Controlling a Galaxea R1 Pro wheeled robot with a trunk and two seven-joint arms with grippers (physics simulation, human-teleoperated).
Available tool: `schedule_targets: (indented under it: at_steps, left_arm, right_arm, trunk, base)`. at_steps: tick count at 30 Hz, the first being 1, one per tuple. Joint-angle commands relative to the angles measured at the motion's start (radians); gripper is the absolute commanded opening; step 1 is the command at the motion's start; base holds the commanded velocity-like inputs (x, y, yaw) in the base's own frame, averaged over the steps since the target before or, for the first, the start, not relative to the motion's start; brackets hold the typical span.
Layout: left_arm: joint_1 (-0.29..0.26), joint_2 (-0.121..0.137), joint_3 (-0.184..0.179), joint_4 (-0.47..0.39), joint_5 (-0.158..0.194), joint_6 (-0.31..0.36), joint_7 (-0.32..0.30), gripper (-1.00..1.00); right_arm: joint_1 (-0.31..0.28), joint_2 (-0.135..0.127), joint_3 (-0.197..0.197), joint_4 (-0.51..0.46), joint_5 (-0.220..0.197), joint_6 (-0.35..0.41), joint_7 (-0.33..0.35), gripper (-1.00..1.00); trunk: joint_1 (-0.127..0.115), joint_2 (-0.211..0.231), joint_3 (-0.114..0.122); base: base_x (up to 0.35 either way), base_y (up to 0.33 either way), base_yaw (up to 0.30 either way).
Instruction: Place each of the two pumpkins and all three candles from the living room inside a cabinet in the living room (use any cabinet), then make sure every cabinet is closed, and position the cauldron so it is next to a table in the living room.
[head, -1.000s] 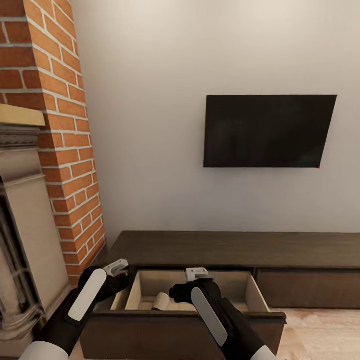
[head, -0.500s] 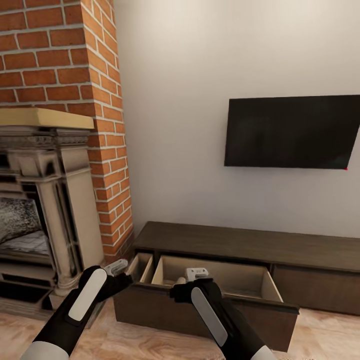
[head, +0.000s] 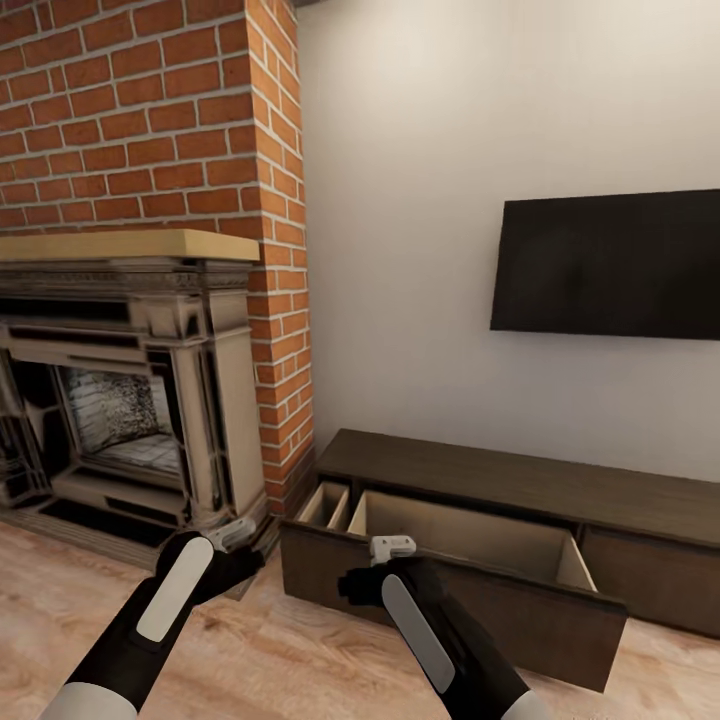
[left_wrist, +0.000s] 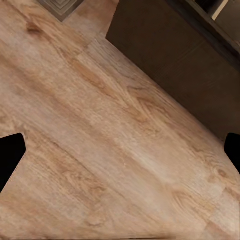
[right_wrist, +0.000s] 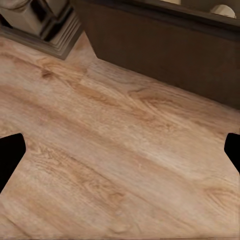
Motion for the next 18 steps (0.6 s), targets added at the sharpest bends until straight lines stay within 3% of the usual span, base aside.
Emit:
schedule_targets:
  at_steps: [1,11,18]
  left_arm:
    - [-0.001,0.001,-0.003,-0.001,0.010,-0.001,0.010,1.00]
    - [-0.001,0.002,-0.003,-0.001,0.011,-0.001,0.005,1.00]
    - [-0.001,0.002,-0.001,-0.001,0.011,-0.001,0.004,1.00]
  right_arm:
    - [-0.001,0.000,0.002,-0.001,-0.010,0.001,-0.011,1.00]
    - [-0.001,0.000,0.002,-0.001,-0.010,0.001,-0.012,1.00]
    - [-0.001,0.000,0.002,-0.001,-0.010,0.001,-0.012,1.00]
  trunk:
    - [-0.001,-0.001,-0.001]
    - [-0.001,-0.001,-0.001]
    - [-0.001,-0.001,-0.001]
  base:
    - [-0.259,0.058,0.277]
    - [-0.074,0.040,0.277]
    - [-0.193,0.184,0.277]
